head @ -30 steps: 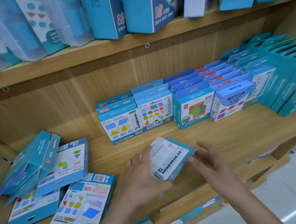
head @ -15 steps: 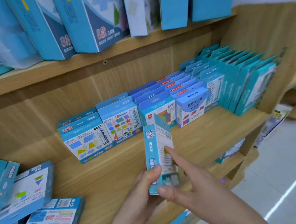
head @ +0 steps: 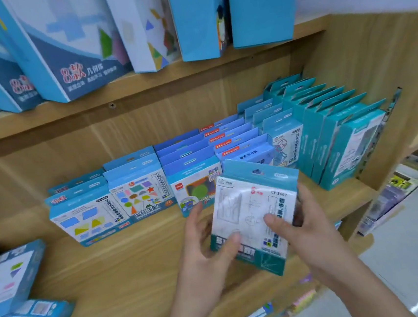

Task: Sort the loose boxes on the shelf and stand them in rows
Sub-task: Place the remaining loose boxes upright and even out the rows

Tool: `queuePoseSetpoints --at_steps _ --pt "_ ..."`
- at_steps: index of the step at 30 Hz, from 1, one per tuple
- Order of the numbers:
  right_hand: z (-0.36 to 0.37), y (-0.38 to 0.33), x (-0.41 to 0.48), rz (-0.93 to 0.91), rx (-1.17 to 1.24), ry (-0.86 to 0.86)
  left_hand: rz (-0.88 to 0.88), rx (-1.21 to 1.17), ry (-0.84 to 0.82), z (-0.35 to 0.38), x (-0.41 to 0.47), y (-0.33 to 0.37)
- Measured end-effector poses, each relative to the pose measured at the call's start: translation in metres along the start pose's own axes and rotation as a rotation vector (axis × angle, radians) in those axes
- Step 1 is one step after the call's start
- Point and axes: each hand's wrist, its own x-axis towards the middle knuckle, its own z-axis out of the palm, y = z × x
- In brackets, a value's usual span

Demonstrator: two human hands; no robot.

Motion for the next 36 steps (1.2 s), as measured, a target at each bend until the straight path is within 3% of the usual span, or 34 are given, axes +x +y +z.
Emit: queuePoseSetpoints --at_steps 8,14,18,23,26,30,33,36 --pt "-0.014 -0.006 0.030 -0.013 0.092 -0.217 -0.030 -0.123 0.135 0.009 0.016 0.004" --pt "0.002 -0.014 0.048 -0.171 -0.020 -0.255 -0.006 0.073 0.283 -0.025 0.004 0.007" --pt "0.034 -0.021 0.055 -0.449 -0.429 -0.370 0.022 0.282 0.346 -0.072 -0.014 0.007" --pt "0.092 -0.037 0.052 -0.788 -1.014 -0.547 0.080 0.525 0.288 -0.124 -0.039 0.012" --pt "0.135 -0.055 0.034 -0.745 -1.187 -0.673 0.088 0.608 0.255 -0.158 -0.048 0.016" --pt "0.184 -0.059 0.018 -0.688 -1.194 -0.590 0.034 0.648 0.190 -0.212 -0.051 0.024" --pt "0.210 -0.059 0.014 -0.596 -1.092 -0.448 0.053 0.985 0.164 -0.268 -0.039 0.027" --pt "0.227 -0.059 0.018 -0.505 -0.890 -0.353 -0.026 1.541 -0.046 -0.323 -0.025 0.021"
